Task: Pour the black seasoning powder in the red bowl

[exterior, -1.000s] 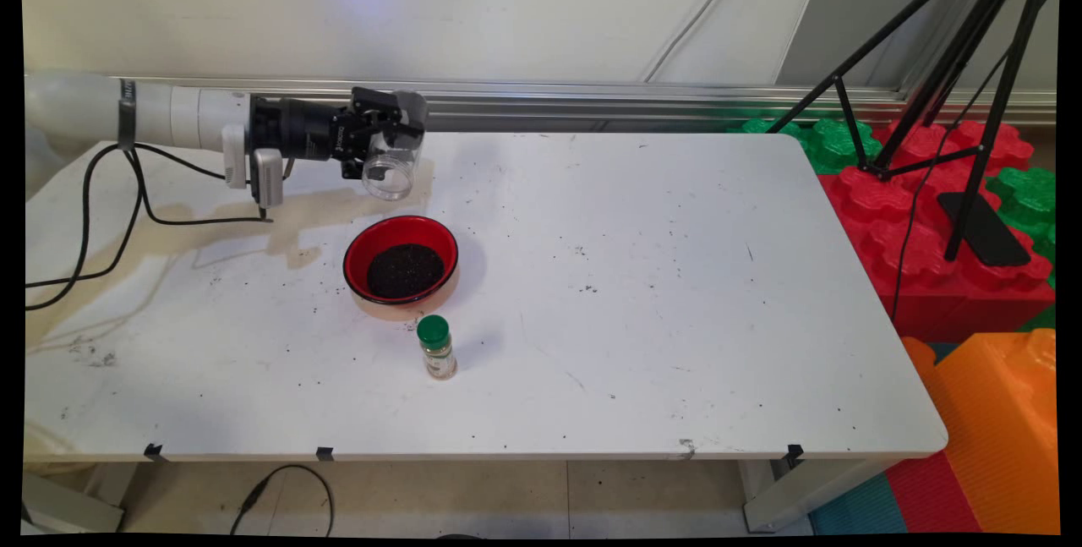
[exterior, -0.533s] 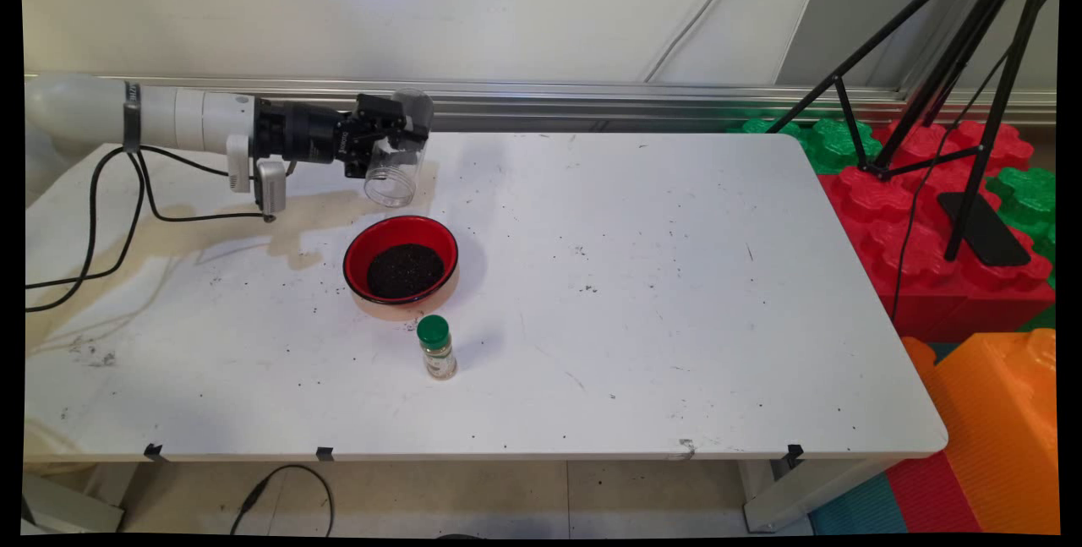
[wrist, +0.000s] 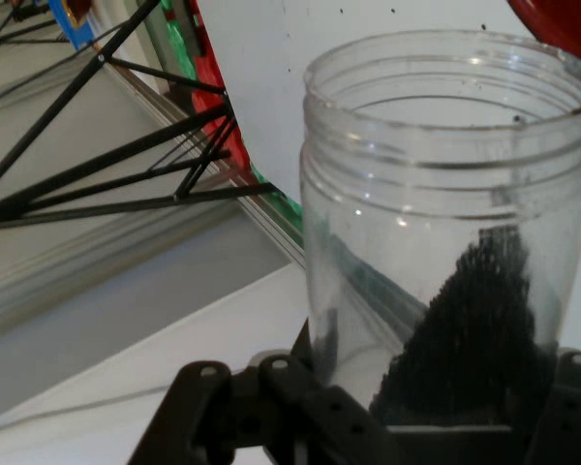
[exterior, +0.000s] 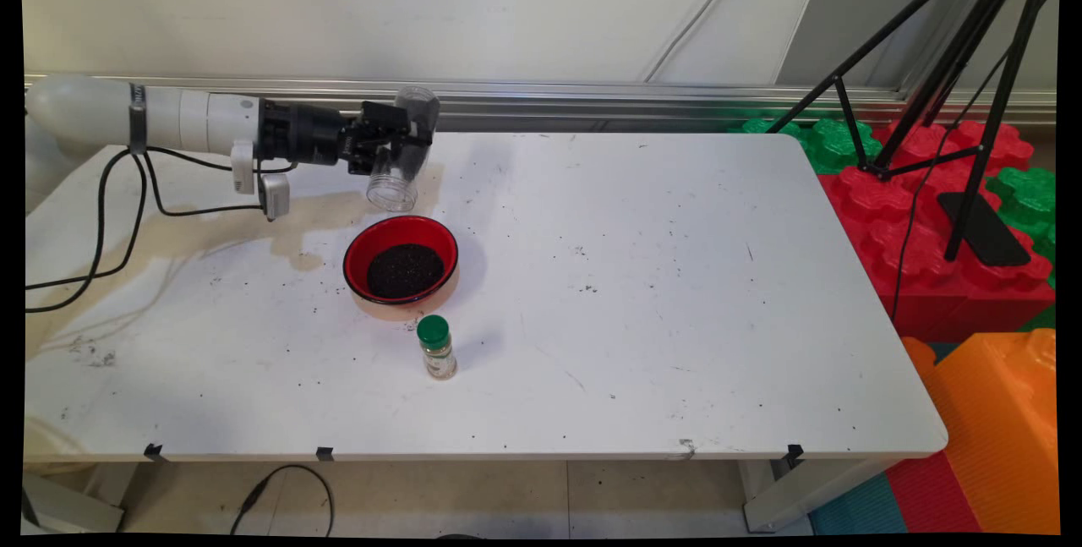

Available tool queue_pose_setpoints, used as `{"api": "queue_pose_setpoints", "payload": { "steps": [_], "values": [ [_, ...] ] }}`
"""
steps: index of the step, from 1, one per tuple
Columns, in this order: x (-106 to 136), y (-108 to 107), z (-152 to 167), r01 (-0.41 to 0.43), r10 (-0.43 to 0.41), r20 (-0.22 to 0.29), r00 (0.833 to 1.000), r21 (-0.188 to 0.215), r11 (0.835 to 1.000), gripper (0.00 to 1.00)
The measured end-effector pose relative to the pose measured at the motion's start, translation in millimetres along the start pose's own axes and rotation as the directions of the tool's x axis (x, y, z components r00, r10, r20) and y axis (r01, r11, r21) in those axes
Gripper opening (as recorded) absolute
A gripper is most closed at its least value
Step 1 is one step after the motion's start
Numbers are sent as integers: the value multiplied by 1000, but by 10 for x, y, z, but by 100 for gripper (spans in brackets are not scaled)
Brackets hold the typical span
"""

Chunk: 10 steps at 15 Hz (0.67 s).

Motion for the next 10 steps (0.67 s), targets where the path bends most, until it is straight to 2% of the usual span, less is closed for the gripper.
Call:
{"api": "queue_pose_setpoints", "payload": {
  "steps": [5, 10],
  "values": [
    [11, -7, 22, -92, 92, -6, 996, 1, 996, 0],
    [23, -17, 42, -186, 186, -12, 983, 5, 983, 0]
  ]
}}
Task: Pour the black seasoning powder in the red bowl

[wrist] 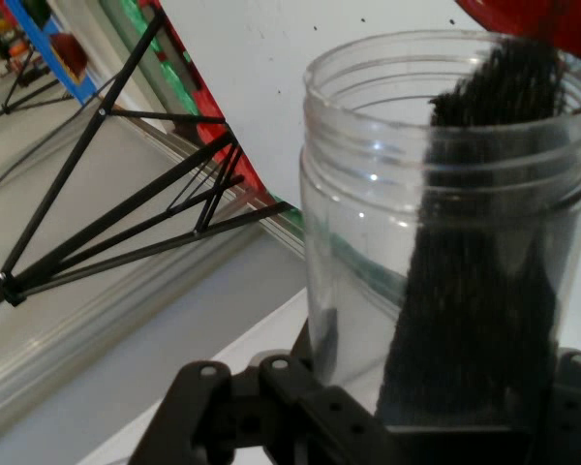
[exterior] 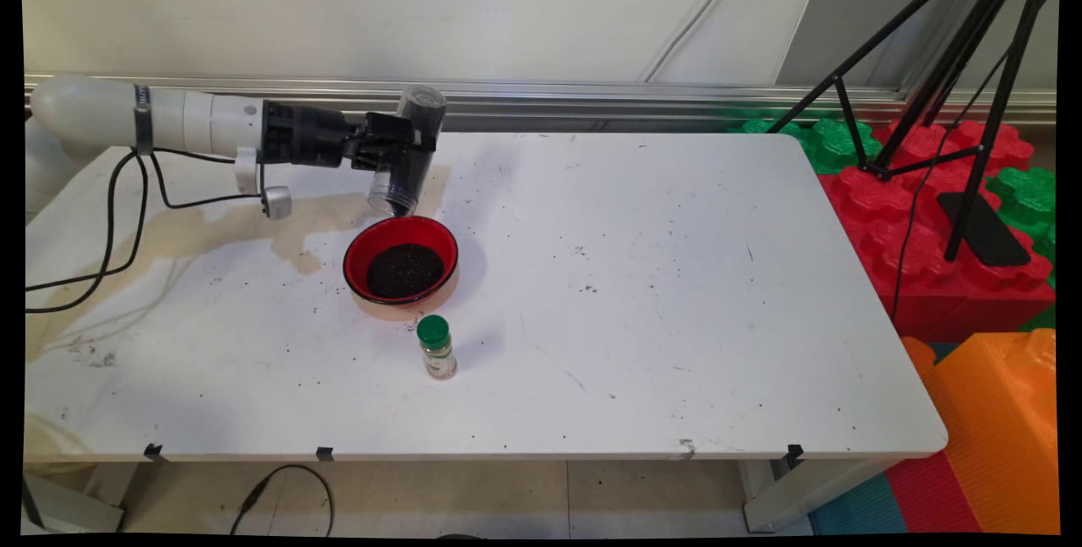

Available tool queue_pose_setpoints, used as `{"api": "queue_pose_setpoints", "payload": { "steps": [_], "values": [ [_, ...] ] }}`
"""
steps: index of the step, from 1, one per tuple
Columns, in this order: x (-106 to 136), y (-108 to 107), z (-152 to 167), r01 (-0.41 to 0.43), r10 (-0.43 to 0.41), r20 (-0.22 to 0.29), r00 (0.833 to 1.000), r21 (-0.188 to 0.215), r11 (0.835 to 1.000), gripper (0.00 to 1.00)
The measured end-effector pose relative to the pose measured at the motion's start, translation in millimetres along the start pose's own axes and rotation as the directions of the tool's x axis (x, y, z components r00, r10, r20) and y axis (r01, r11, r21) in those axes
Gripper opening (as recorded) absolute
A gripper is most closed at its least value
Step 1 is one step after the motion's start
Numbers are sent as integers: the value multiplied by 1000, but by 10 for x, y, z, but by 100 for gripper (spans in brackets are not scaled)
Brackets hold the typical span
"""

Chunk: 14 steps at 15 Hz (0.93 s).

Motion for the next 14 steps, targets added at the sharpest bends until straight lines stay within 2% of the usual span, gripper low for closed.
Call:
{"api": "queue_pose_setpoints", "payload": {
  "steps": [7, 14],
  "values": [
    [-2, -14, 25, -108, 108, -3, 994, 3, 994, 0],
    [1, -30, 40, -179, 179, -6, 984, 7, 984, 0]
  ]
}}
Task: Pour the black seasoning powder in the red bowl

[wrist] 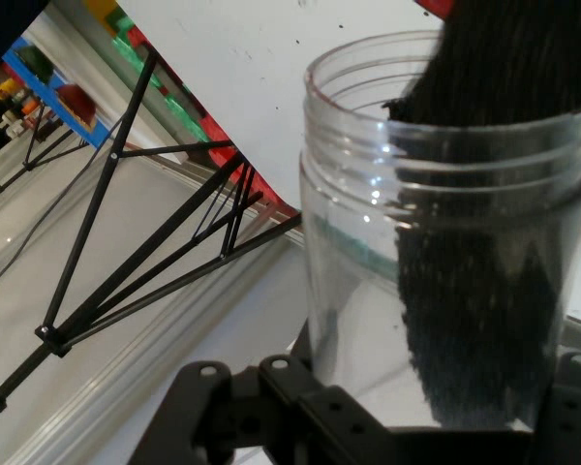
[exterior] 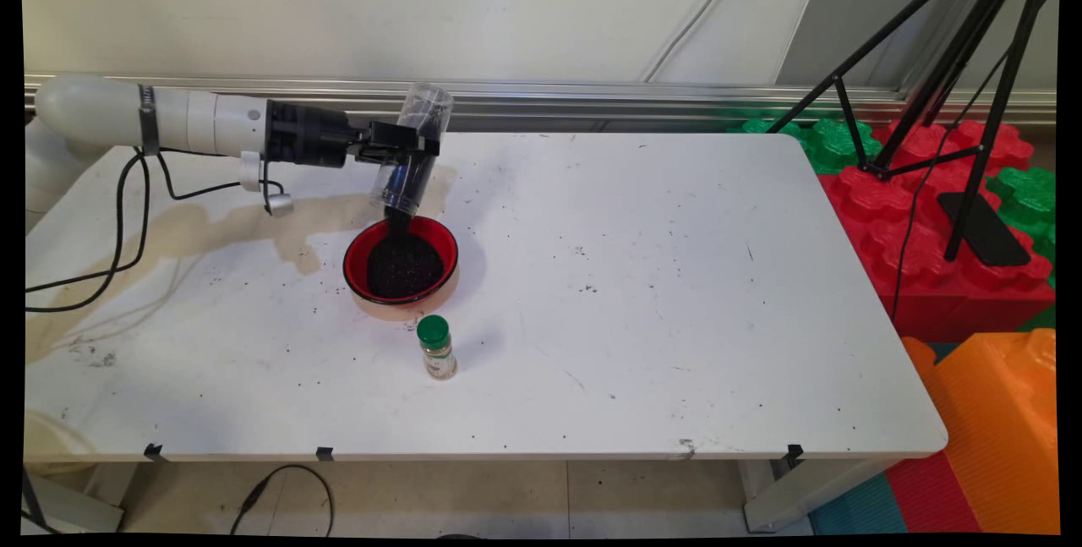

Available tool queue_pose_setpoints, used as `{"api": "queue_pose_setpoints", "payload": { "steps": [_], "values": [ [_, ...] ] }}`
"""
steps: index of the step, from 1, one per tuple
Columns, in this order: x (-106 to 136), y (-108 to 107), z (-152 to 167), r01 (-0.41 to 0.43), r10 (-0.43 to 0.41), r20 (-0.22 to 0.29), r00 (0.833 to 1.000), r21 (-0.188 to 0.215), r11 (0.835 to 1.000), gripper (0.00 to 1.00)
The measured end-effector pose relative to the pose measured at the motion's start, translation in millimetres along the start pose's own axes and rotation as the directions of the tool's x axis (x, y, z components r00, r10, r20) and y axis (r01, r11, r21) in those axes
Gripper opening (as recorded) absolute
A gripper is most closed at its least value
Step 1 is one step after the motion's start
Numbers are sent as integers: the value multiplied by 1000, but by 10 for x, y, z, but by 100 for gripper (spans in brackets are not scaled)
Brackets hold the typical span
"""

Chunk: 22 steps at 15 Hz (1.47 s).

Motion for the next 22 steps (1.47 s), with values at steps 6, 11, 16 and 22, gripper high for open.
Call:
{"api": "queue_pose_setpoints", "payload": {
  "steps": [6, 11, 16, 22],
  "values": [
    [5, -18, 16, -39, 39, -3, 999, 3, 999, 0],
    [11, -33, 27, -59, 59, -4, 998, 5, 998, 0],
    [24, -52, 33, -76, 76, -7, 997, 8, 997, 0],
    [54, -79, 36, -99, 99, -14, 995, 13, 995, 0]
  ]
}}
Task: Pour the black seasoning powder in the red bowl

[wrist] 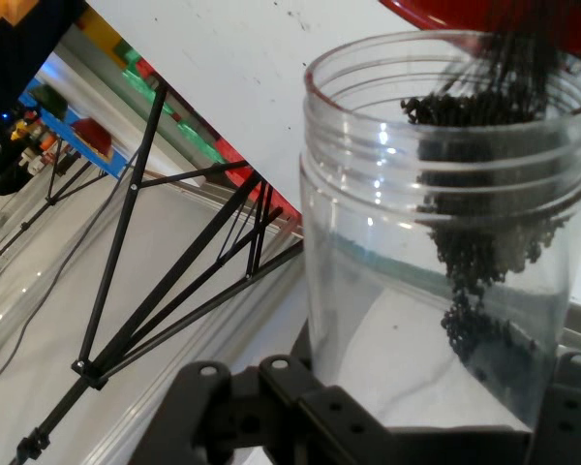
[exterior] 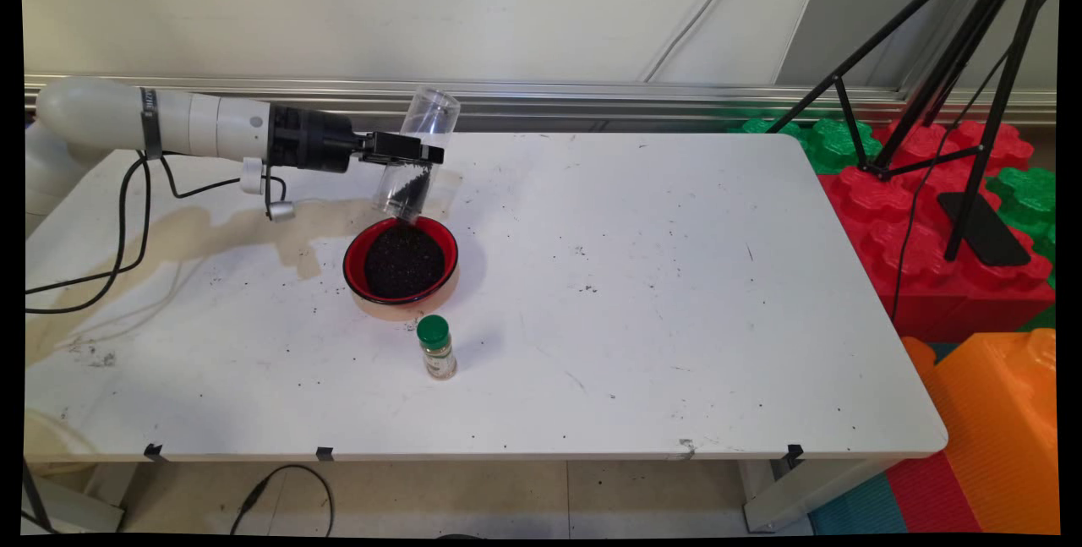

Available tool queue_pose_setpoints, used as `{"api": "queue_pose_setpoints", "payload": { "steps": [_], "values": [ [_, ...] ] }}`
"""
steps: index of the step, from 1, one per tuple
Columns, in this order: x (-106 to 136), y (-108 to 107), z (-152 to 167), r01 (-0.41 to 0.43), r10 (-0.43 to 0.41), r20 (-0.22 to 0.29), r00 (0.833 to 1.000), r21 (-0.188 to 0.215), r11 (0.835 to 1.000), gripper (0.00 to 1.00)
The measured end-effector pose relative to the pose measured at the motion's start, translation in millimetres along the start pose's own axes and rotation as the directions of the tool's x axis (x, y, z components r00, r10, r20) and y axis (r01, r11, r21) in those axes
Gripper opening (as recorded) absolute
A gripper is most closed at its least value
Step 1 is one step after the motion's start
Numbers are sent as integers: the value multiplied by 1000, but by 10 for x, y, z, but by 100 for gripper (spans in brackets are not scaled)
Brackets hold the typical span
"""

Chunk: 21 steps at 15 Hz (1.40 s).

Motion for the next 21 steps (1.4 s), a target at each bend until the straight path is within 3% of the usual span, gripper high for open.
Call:
{"api": "queue_pose_setpoints", "payload": {
  "steps": [13, 21],
  "values": [
    [78, -107, -2, -53, 54, -16, 998, 19, 998, 0],
    [92, -162, -13, -142, 142, -12, 990, 29, 989, 0]
  ]
}}
